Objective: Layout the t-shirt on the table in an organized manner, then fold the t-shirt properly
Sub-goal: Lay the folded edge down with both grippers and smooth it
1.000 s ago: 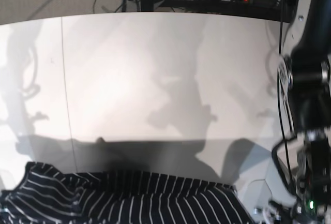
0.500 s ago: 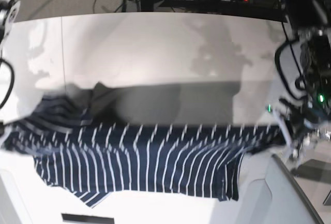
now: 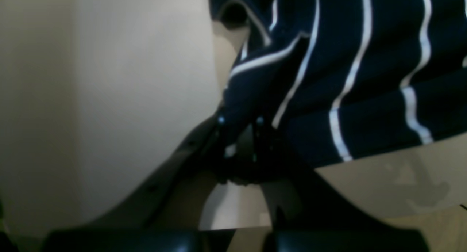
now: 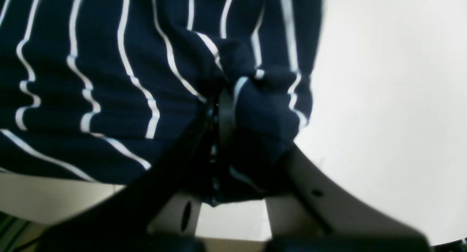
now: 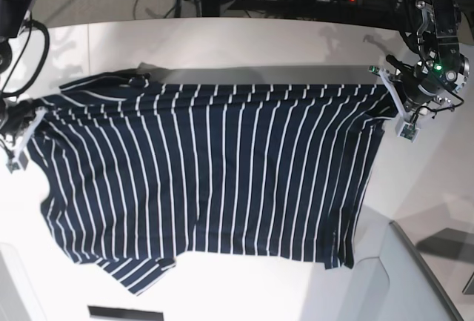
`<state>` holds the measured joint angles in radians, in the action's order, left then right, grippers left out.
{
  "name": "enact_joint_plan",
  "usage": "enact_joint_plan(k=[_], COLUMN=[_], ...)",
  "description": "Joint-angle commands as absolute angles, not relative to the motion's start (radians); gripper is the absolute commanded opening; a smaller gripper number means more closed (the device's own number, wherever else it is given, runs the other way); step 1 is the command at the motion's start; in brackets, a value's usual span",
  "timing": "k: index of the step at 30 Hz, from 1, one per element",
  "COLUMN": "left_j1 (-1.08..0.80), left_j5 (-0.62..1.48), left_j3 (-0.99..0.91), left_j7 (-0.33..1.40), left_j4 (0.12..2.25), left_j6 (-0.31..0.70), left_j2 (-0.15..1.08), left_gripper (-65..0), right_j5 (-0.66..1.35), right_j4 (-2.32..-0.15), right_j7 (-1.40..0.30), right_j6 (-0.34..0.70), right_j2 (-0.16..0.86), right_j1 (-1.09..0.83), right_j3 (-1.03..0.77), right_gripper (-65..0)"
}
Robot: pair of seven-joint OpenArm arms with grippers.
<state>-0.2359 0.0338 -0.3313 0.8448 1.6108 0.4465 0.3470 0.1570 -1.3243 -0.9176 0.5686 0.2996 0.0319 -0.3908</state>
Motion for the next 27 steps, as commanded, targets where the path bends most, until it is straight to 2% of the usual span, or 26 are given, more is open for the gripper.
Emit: enact_joint_plan(k=[1,9,13,18,23,27], left_j1=[-0.228,-0.208,-0.143,-0.021,0.14,0.271], left_j5=[-0.022,-0.025,-0.035,-0.156,-0.2,-0.228], left_j3=[-0.349,-0.346,-0.338,-0.263,-0.199,-0.194], left_j7=[0.852,0.854,0.858,0.858,0.858,0.857], left_j4=[1.612,1.618,1.621,1.575,1.486,1.333], left_j6=[0.415,0.415,0.415,0.415,0.415,0.415], left_j2=[0.377,0.363,0.366,0.361,0.344,0.325], left_gripper=[-65.0,-65.0,-65.0,-65.0,-65.0,-65.0], right_j5=[0.116,0.116,0.114,0.031,-0.056,-0.091], right_j4=[-1.334,-1.294,-1.287,-1.27,-1.148,-0.96], right_j7=[-0.906,-0.906,-0.908,-0.903,-0.855,-0.789], right_j6=[0.544,0.542,0.542,0.544,0.549,0.549], right_j2=[0.335,0.34,0.343,0.335,0.335,0.34], right_j1=[0.039,0.047,0.093,0.188,0.325,0.433], right_j3=[-0.406,-0.4,-0.397,-0.36,-0.302,-0.298], right_gripper=[-65.0,-65.0,-65.0,-65.0,-65.0,-65.0])
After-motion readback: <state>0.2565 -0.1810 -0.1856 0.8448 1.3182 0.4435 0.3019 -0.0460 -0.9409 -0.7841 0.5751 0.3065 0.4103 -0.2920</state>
